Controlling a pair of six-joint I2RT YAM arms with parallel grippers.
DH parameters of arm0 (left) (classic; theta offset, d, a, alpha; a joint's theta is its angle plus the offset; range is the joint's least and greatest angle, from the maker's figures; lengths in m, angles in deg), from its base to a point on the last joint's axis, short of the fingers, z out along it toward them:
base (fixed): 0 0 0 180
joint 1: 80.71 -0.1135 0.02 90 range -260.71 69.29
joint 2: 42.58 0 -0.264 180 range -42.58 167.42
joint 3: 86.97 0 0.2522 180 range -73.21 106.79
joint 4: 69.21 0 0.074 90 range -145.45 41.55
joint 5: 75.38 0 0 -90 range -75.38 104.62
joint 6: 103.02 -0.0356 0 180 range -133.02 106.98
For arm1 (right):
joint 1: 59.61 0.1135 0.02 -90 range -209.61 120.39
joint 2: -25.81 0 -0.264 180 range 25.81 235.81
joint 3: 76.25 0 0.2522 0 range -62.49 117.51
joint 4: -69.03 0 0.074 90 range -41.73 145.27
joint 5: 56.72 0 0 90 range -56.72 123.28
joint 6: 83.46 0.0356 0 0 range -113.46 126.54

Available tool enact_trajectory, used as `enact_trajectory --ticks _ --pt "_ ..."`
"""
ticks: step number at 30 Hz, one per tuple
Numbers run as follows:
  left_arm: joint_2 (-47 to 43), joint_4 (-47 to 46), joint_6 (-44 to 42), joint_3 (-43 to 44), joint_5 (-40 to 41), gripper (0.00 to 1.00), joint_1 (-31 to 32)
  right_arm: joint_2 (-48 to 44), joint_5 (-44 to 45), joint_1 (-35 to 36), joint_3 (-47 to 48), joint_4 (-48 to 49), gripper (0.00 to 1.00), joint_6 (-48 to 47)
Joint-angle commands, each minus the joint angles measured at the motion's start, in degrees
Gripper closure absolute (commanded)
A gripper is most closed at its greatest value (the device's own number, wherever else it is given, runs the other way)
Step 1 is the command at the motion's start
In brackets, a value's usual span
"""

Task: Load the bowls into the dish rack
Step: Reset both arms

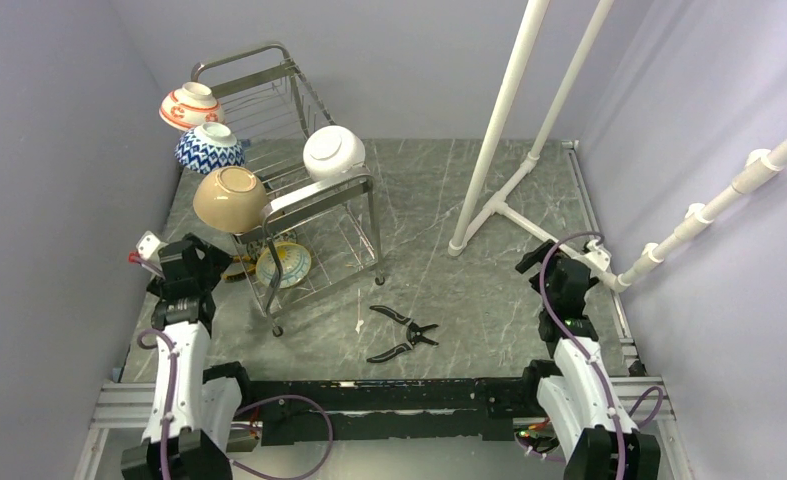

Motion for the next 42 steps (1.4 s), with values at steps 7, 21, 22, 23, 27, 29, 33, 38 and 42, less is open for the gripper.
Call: enact_trajectory --ticks 7,21,22,23,27,29,33,38,42 --pt "6.09 -21.17 -0.97 -6.3 1.02 0.05 -5.41 3.2 18.48 -0.05 -6.13 25.45 0.0 -9.29" --pt "20.87 -63.0 -14.22 -19.83 -0.74 0.05 -4.33 17.3 9.54 -0.05 -14.67 58.88 0.0 -13.7" --pt "22.89 -65.86 -15.35 -20.08 -1.68 0.05 -4.12 18.85 9.43 -0.09 -14.26 59.67 0.0 -13.94" --pt "25.19 -68.79 -16.1 -20.26 -2.52 0.05 -3.81 20.35 9.26 -0.1 -13.73 60.46 0.0 -14.34" --pt "34.87 -83.32 -21.97 -21.03 -7.4 0.05 -2.64 24.69 8.26 -0.03 -11.68 63.17 0.0 -17.66" --pt "39.59 -87.71 -24.08 -20.53 -11.43 0.05 -2.06 27.16 7.43 0.03 -12.53 67.73 0.0 -18.7" --pt "44.79 -92.96 -29.53 -20.16 -13.68 0.05 1.46 37.03 5.41 0.18 -13.48 78.98 0.0 -20.15" --pt "49.11 -94.78 -32.97 -19.05 -14.39 0.05 4.06 41.56 4.08 1.94 -12.0 81.6 0.0 -22.84" --pt "49.44 -93.75 -35.31 -17.79 -12.53 0.05 6.71 42.08 4.4 2.14 -10.09 79.06 0.0 -23.04"
